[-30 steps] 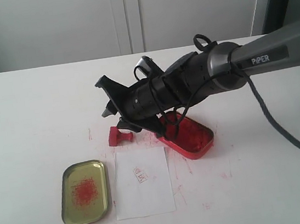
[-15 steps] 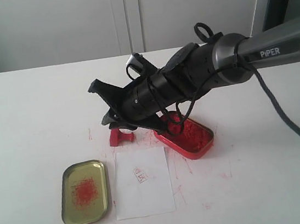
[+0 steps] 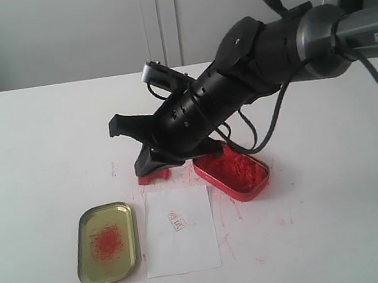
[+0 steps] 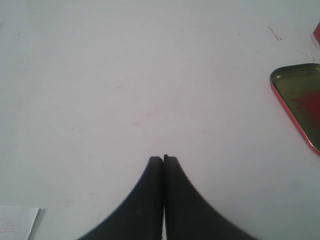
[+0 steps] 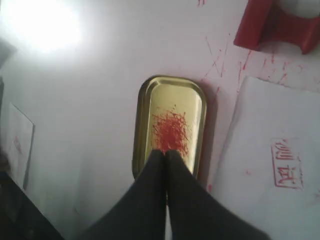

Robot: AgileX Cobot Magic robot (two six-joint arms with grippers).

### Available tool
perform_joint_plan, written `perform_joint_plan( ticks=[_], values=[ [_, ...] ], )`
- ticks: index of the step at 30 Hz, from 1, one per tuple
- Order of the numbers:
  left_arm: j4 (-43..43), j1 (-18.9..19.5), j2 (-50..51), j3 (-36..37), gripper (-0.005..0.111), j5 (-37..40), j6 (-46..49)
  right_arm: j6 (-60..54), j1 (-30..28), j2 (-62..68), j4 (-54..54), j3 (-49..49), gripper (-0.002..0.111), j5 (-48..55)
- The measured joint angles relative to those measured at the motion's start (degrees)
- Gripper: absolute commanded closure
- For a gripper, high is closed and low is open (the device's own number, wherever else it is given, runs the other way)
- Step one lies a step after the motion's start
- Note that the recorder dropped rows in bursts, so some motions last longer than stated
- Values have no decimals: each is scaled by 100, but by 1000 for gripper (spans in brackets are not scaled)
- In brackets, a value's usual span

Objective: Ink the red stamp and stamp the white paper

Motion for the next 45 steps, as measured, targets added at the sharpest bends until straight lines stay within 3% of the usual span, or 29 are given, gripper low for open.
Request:
perform_joint_plan(
  ticks=[8,21,45],
  values=[
    [0,0,0,0,107,0,0,109,-74,-350,-1193,0,108,868],
    [0,0,0,0,107,0,0,1722,-178,-840,-3254,0,108,1560],
    [0,0,0,0,107,0,0,2311,-2454,-2529,-4546,1499,108,1841]
  ],
)
